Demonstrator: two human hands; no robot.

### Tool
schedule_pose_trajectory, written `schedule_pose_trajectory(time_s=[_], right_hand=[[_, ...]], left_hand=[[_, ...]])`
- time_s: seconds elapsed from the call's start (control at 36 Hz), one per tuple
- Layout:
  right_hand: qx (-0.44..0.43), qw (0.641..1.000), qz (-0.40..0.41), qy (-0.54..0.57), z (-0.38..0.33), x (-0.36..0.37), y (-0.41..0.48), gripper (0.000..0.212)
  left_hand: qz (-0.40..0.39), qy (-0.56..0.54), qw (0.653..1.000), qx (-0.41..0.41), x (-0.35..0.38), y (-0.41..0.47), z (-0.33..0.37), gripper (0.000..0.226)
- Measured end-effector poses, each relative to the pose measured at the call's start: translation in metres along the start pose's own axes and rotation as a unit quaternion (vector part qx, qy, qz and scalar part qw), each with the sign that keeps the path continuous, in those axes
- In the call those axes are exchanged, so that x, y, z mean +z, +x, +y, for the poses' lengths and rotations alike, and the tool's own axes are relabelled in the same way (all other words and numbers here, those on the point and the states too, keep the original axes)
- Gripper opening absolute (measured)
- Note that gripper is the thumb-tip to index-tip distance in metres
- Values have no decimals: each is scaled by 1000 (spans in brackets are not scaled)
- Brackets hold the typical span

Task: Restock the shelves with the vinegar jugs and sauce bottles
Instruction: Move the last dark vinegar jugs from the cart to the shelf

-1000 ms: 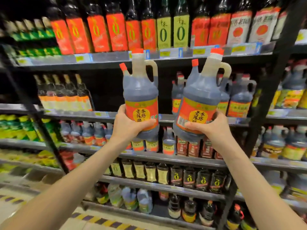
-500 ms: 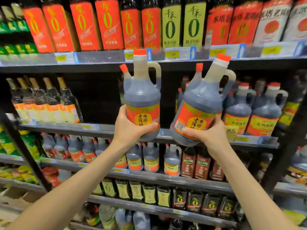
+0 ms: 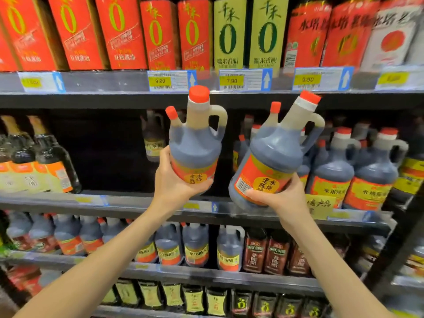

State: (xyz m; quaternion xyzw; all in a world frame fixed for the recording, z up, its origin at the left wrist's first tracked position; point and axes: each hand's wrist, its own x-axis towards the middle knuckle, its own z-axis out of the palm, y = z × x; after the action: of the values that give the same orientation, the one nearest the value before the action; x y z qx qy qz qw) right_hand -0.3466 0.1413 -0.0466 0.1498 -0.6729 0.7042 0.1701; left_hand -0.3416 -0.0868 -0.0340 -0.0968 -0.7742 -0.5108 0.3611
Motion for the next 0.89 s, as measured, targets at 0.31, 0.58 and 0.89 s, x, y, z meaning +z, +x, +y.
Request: schedule_pose_trajectory(time_s=[0.31,0.58,0.89], right_hand=[[0,999,45,8,12,3,-7,71],[0,994,112,-3,20,12,-8,76],[14,988,154,-23,28,8,-16,76]], left_hand=[[-99,-4,995,-20,13,25,-44,92],[-191,23,979,-70,30,51,-82,85],[-237,34,967,-87,52,59,-102,97]])
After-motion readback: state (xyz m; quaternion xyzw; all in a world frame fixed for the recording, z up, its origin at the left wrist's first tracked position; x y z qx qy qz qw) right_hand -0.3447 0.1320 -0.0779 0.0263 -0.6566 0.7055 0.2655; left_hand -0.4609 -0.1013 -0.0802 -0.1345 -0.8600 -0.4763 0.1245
